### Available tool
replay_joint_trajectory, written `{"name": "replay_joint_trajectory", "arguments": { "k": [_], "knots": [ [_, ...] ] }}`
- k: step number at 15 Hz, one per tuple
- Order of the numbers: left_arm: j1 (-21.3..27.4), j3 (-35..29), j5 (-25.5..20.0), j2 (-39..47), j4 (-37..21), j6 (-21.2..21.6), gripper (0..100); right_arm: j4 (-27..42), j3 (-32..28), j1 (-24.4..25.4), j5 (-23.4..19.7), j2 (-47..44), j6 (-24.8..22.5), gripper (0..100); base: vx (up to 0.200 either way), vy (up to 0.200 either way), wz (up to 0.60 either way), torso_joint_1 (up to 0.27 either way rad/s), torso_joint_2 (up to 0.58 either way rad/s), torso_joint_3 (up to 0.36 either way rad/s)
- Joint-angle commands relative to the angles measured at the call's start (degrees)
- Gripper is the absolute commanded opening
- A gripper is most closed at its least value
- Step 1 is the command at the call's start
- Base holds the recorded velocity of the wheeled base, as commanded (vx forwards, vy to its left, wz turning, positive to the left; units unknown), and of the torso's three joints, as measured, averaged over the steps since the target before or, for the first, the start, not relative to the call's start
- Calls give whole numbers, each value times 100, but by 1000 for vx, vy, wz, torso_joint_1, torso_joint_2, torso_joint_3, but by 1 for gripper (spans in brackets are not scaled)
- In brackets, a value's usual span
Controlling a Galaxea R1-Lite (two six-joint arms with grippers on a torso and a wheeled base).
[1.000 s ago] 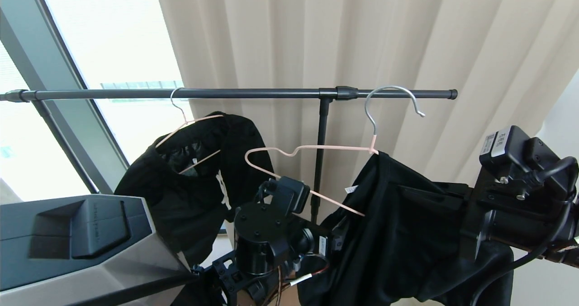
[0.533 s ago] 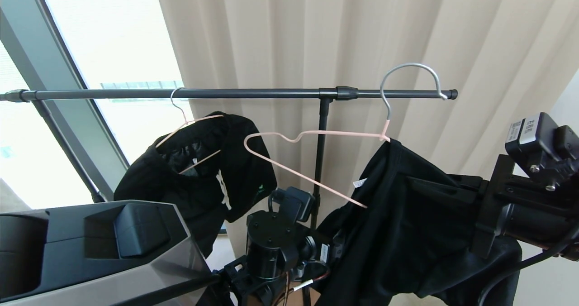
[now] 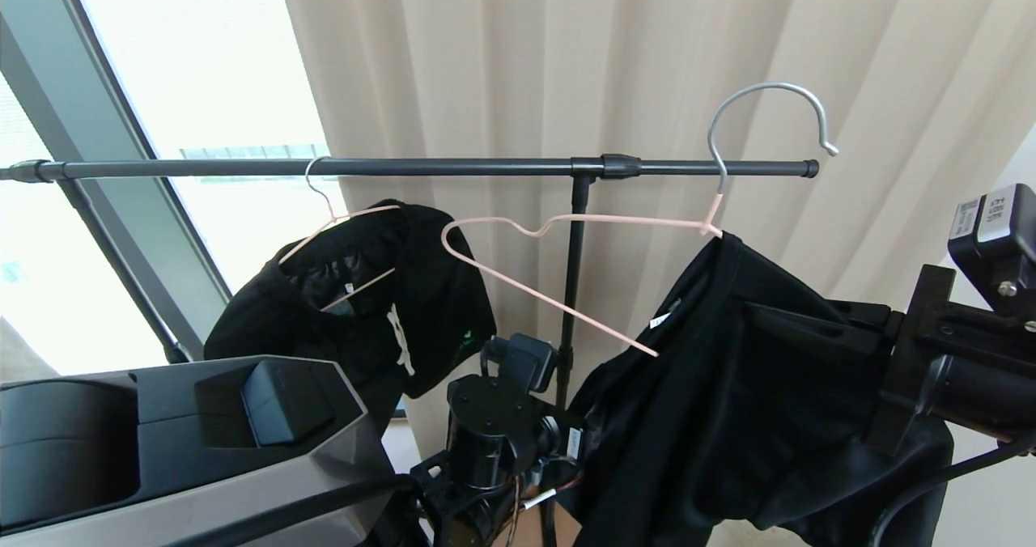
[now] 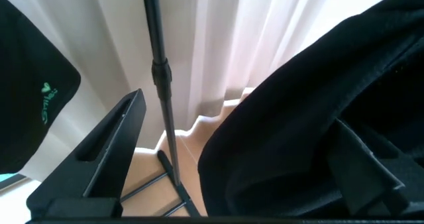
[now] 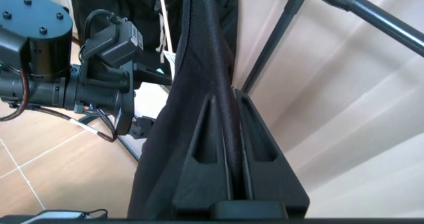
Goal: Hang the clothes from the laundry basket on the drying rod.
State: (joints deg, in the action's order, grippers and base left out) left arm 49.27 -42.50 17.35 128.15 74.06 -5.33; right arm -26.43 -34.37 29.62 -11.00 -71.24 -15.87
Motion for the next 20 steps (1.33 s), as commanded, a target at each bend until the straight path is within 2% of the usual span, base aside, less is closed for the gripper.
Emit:
{"name": "replay_joint_trajectory", "arguments": {
  "k": [1,6,9,16,20],
  "knots": [
    [-32,-22,14,0,3,-3,0,-3,-26,-141,1,-56,-4,0,0,0,0,0,0,0],
    [-190,5,6,-457,-5,-3,0,-3,-79,-396,10,-206,-4,0,0,0,0,0,0,0],
    [-603,-39,-3,-536,-5,128,0,-3,-88,-431,19,-259,-12,0,0,0,0,0,0,0],
    [-1192,-145,-47,-791,-14,295,0,15,9,-457,36,-285,-39,0,0,0,0,0,0,0],
    [-1500,-242,-65,-897,-32,304,0,24,185,-598,36,-276,-575,0,0,0,0,0,0,0]
  ]
}}
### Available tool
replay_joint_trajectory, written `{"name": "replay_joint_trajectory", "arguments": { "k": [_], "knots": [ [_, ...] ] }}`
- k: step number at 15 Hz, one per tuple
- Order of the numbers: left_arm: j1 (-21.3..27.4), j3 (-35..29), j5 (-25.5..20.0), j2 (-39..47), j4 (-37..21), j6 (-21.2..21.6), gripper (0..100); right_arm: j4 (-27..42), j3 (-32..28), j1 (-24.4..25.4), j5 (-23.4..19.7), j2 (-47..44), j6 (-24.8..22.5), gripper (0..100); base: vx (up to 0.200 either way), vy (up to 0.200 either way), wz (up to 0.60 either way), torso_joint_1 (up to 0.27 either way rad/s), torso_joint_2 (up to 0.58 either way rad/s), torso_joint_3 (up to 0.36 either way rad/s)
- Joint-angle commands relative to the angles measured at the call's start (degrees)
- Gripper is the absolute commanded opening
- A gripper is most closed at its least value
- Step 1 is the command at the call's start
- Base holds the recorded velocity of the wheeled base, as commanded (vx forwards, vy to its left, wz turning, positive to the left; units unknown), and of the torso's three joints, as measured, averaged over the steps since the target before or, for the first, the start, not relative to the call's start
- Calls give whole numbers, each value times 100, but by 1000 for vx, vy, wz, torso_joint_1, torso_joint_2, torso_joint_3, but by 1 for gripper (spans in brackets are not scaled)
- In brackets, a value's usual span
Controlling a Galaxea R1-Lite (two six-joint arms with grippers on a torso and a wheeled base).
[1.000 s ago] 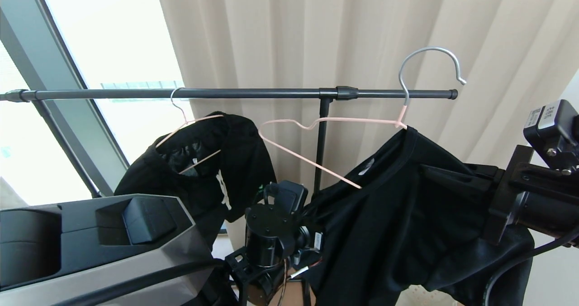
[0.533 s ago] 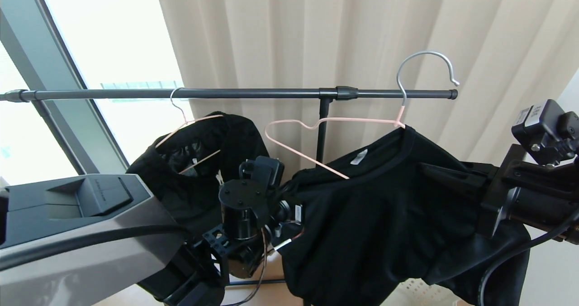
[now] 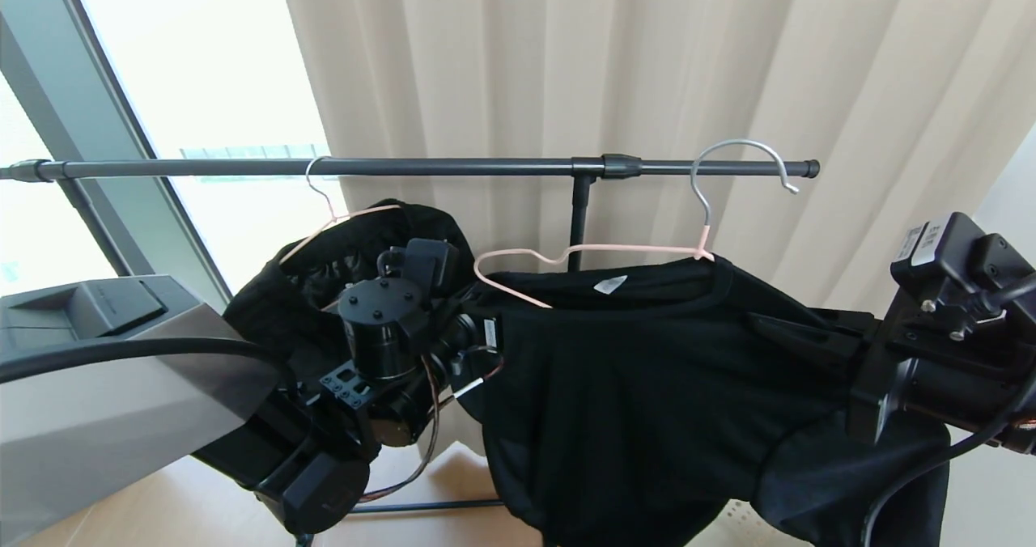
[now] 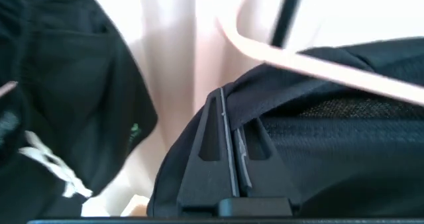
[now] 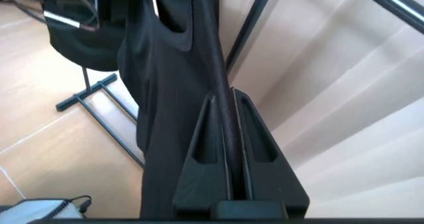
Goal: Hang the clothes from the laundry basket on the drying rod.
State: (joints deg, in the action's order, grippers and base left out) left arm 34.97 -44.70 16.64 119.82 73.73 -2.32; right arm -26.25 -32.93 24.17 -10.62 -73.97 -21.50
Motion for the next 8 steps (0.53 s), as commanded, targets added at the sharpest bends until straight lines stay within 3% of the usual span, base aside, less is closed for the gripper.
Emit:
{"name": "replay_joint_trajectory", "arguments": {
  "k": [1,8],
  "knots": [
    [-131,-38,6,-91,-8,3,0,5,58,-71,-2,-12,-108,0,0,0,0,0,0,0],
    [-289,-65,6,-416,-16,3,0,5,164,-246,-10,6,-486,0,0,0,0,0,0,0]
  ]
}}
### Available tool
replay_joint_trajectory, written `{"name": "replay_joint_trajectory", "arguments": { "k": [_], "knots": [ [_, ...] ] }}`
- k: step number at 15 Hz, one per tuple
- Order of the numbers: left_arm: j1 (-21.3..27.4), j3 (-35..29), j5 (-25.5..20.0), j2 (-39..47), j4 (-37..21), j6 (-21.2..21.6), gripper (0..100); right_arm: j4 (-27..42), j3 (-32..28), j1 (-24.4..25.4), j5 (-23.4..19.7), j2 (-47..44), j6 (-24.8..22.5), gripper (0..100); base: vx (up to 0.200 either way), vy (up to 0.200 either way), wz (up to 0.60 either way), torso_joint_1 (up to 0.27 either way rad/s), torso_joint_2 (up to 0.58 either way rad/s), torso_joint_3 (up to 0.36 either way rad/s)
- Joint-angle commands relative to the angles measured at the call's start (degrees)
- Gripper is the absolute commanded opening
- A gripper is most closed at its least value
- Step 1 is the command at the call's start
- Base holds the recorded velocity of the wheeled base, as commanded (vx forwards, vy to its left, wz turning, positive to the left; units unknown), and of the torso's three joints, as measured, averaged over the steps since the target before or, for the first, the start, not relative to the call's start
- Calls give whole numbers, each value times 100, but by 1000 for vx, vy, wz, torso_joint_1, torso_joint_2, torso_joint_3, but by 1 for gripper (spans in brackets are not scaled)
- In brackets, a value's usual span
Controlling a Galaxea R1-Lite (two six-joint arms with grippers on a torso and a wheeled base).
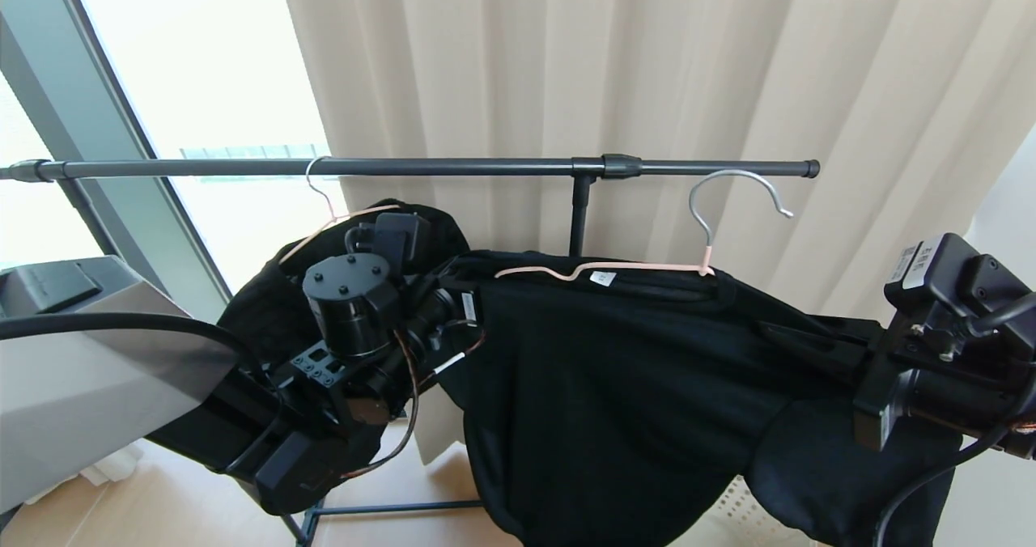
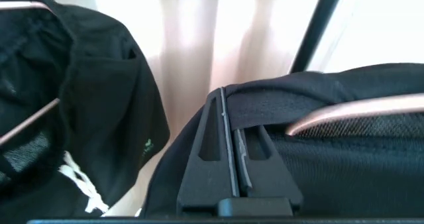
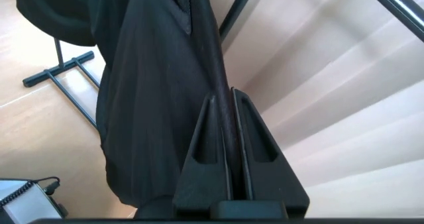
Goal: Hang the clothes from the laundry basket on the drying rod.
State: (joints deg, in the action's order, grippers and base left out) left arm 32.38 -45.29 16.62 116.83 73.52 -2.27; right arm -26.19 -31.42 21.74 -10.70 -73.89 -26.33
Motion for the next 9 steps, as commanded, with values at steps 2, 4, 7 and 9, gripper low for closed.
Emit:
{"name": "replay_joint_trajectory", "arguments": {
  "k": [2,4,7,9],
  "knots": [
    [-21,11,0,-284,-13,-2,0,-1,48,-3,-2,-20,-12,0,0,0,0,0,0,0],
    [40,99,0,-416,-101,-2,0,-18,21,6,-20,-56,5,0,0,0,0,0,0,0],
    [234,336,-220,-706,-242,-2,0,-36,-84,41,-37,-258,76,0,0,0,0,0,0,0],
    [322,372,-466,-1031,-796,25,0,-45,-119,50,-37,-354,155,0,0,0,0,0,0,0]
  ]
}}
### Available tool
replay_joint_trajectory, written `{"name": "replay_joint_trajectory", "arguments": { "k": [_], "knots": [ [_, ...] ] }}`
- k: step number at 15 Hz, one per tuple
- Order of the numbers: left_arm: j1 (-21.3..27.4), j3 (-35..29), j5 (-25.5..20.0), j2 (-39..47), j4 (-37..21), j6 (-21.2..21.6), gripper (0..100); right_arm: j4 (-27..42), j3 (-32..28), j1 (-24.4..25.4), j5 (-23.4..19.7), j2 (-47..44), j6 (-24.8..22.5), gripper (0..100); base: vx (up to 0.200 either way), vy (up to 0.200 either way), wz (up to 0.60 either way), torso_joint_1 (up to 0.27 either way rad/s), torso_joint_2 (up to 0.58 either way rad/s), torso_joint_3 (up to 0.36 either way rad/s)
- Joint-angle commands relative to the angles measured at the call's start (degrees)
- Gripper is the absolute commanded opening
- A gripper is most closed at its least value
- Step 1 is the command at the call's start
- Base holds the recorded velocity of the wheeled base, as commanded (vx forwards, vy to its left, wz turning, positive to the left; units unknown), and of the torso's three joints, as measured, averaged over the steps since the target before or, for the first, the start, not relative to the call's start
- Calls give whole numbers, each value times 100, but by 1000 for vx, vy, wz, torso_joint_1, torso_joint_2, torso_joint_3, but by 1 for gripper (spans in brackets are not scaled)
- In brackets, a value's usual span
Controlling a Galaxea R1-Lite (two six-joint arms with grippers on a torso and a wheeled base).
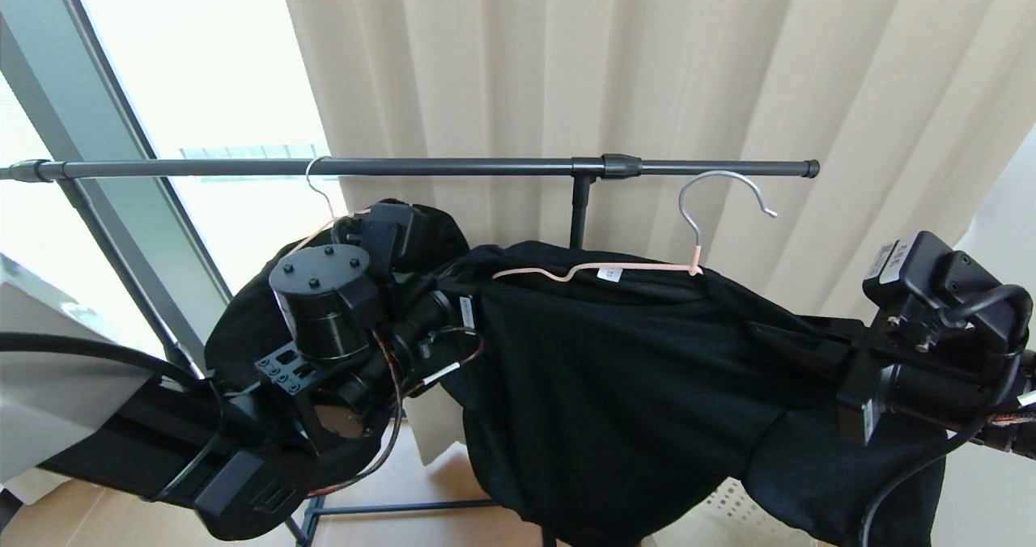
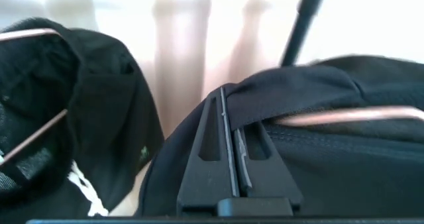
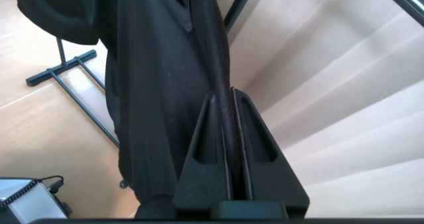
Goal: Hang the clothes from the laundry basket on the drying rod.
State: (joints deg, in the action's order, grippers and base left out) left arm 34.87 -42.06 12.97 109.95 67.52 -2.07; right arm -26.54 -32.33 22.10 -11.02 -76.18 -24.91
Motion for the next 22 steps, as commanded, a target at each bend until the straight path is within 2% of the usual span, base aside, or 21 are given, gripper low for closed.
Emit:
{"name": "replay_joint_trajectory", "arguments": {
  "k": [1,3,5,6,7,11,13,15,22],
  "knots": [
    [82,5,-111,-439,-582,5,0,0,-37,31,-14,-116,12,0,0,0,0,0,0,0],
    [108,-189,-119,-518,-1022,-4,0,0,-1,49,-84,-90,12,0,0,0,0,0,0,0],
    [117,-206,-119,-536,-1145,14,0,8,95,49,-498,33,12,0,0,0,0,0,0,0],
    [108,-180,-119,-606,-1189,5,0,26,113,22,-911,112,12,0,0,0,0,0,0,0],
    [108,-171,-119,-632,-1215,5,0,26,113,22,-963,112,12,0,0,0,0,0,0,0],
    [319,13,-269,-747,-1277,5,0,0,78,40,-963,-283,38,0,0,0,0,0,0,0],
    [451,110,-401,-773,-1277,-12,0,-97,60,84,-981,-477,284,0,0,0,0,0,0,0],
    [600,216,-585,-852,-1277,-39,0,-528,130,189,-981,-670,583,0,0,0,0,0,0,0],
    [926,312,-638,-984,-1268,-179,0,-1117,306,444,-999,-969,979,0,0,0,0,0,0,0]
  ]
}}
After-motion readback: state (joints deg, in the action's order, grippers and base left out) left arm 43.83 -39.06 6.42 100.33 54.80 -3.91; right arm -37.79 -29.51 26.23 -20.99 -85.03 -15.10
